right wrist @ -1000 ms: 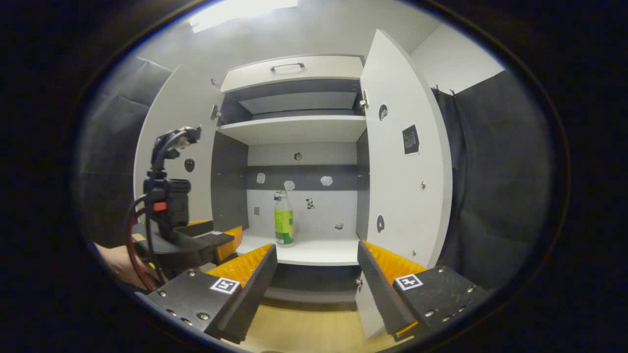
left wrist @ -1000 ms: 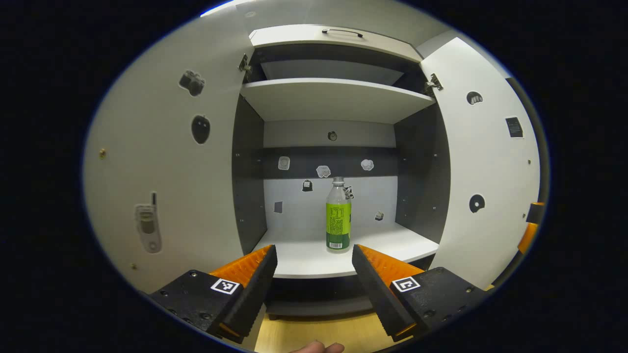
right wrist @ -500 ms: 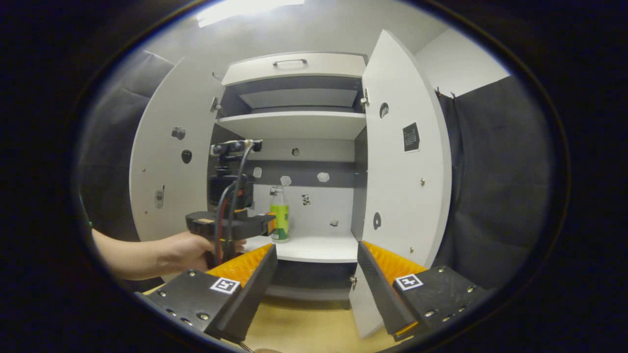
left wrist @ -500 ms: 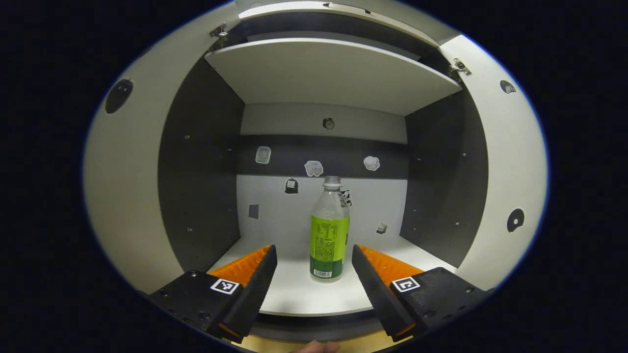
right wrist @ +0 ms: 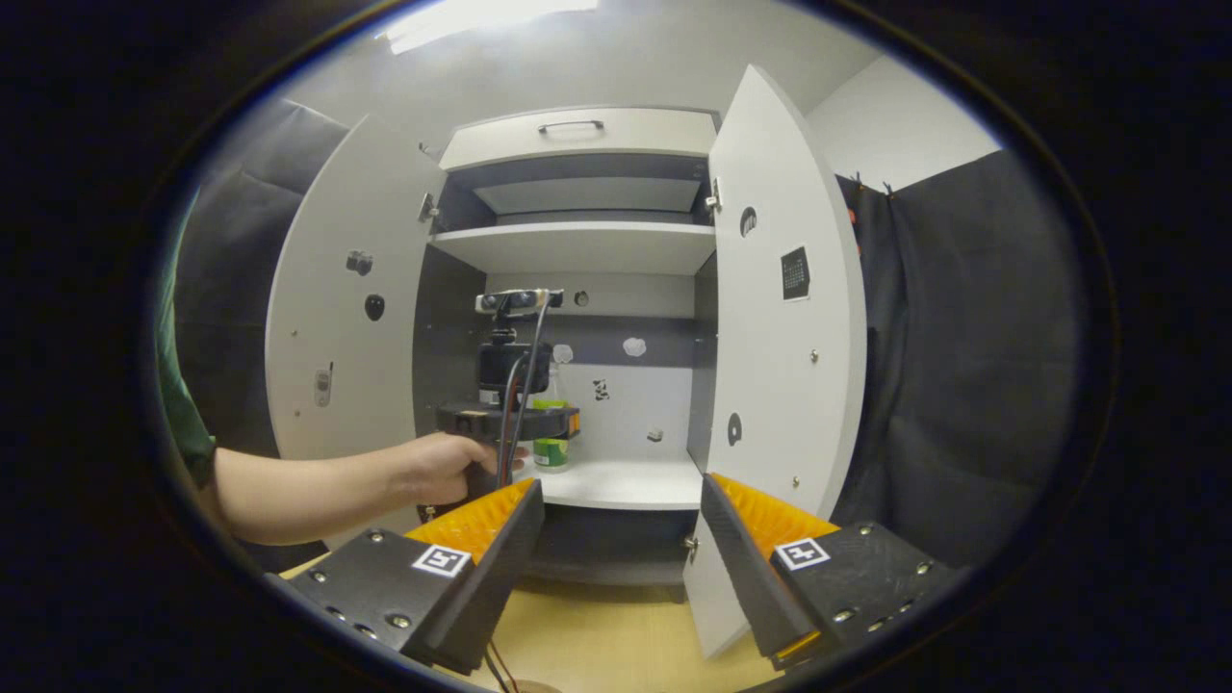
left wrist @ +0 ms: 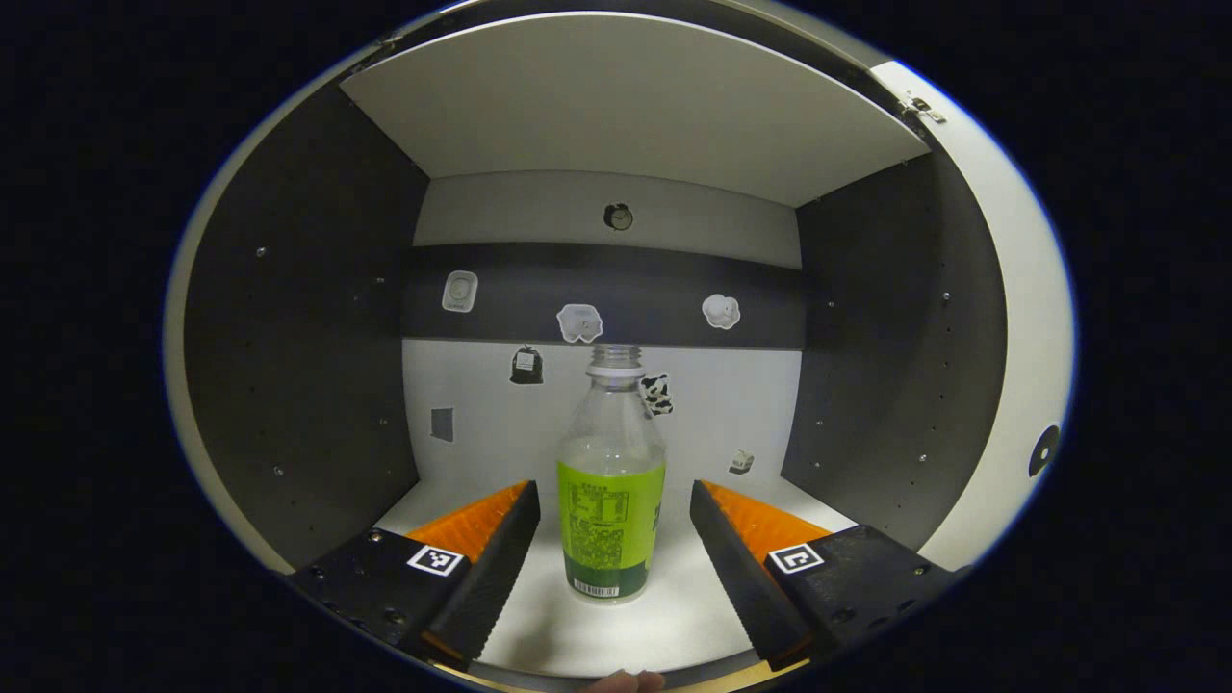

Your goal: Grasp the bottle in the cabinet with the left hand and place it on the coaster, then close the right door with the right hand and the left door with the left hand.

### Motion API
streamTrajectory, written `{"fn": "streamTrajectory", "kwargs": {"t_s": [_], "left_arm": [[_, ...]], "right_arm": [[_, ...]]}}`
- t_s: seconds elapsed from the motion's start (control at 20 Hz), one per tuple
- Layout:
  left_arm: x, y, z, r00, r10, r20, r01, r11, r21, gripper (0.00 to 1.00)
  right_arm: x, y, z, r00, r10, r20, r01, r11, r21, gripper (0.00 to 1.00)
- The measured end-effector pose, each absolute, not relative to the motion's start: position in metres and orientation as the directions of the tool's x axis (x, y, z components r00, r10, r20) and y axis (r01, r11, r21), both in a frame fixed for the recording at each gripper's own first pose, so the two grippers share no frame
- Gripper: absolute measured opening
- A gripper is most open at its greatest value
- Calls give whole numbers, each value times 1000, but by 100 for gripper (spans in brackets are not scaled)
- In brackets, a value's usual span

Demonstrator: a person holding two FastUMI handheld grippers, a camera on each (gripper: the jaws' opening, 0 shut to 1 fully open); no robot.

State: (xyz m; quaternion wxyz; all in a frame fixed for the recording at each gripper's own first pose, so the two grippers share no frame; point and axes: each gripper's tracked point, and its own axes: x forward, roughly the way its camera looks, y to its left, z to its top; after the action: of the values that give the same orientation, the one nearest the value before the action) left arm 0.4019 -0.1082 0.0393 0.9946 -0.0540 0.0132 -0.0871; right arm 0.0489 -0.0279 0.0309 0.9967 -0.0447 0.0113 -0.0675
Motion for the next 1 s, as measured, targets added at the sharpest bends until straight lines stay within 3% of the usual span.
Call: {"fn": "streamTrajectory", "kwargs": {"t_s": [0.3,0.35,0.45,0.65,1.0], "left_arm": [[421,-123,18,973,-206,-99,188,968,-168,98],[420,-124,16,971,-213,-108,194,967,-166,94],[420,-123,20,973,-211,-93,194,967,-168,86],[419,-110,25,982,-175,-65,165,976,-139,81],[375,-95,31,983,-173,-56,165,978,-129,78]], "right_arm": [[36,-37,33,987,-159,-10,157,983,-98,99],[33,-37,35,987,-158,-8,156,983,-97,99],[26,-40,37,987,-158,-5,157,984,-89,99],[11,-48,40,985,-170,-1,169,982,-81,99],[-14,-61,45,985,-173,17,174,981,-84,99]]}}
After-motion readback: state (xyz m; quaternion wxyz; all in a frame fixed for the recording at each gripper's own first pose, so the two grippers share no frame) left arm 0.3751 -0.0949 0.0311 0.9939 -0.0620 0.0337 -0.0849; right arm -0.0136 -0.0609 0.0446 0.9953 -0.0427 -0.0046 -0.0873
